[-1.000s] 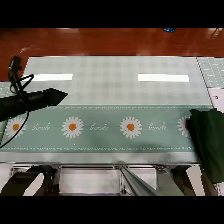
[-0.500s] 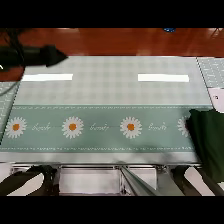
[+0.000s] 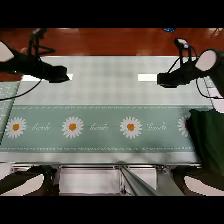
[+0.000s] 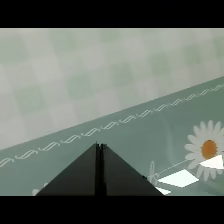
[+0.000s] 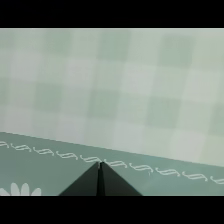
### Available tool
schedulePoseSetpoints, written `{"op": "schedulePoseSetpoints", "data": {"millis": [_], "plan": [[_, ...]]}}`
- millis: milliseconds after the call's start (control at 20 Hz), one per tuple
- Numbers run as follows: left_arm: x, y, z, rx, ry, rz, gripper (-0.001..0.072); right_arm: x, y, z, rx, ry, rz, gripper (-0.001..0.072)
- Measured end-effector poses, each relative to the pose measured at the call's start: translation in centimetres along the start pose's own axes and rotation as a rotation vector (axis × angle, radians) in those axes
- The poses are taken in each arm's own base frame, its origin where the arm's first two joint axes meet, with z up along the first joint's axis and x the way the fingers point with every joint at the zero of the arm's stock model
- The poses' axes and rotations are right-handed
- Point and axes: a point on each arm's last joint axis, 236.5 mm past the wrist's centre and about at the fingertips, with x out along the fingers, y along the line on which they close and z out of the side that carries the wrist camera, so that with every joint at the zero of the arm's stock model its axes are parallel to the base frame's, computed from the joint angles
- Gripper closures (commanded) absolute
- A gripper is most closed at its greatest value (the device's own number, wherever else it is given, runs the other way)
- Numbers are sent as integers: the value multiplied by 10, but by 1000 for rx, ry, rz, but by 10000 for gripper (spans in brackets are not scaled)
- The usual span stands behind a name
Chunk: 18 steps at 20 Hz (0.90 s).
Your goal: Fold the shirts.
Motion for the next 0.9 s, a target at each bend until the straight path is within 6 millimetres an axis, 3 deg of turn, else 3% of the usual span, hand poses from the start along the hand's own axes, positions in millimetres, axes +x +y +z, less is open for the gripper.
{"op": "schedulePoseSetpoints", "data": {"millis": [250, 500, 900], "plan": [[18, 19, -16, -50, 32, 38, 686, 13, -15, -10, -17, 34, -111, 689], [22, 23, -29, -61, 79, 43, 686, 14, -20, -12, -21, 39, -144, 688], [23, 23, -32, -63, 92, 44, 686, 14, -22, -12, -25, 39, -154, 688]]}}
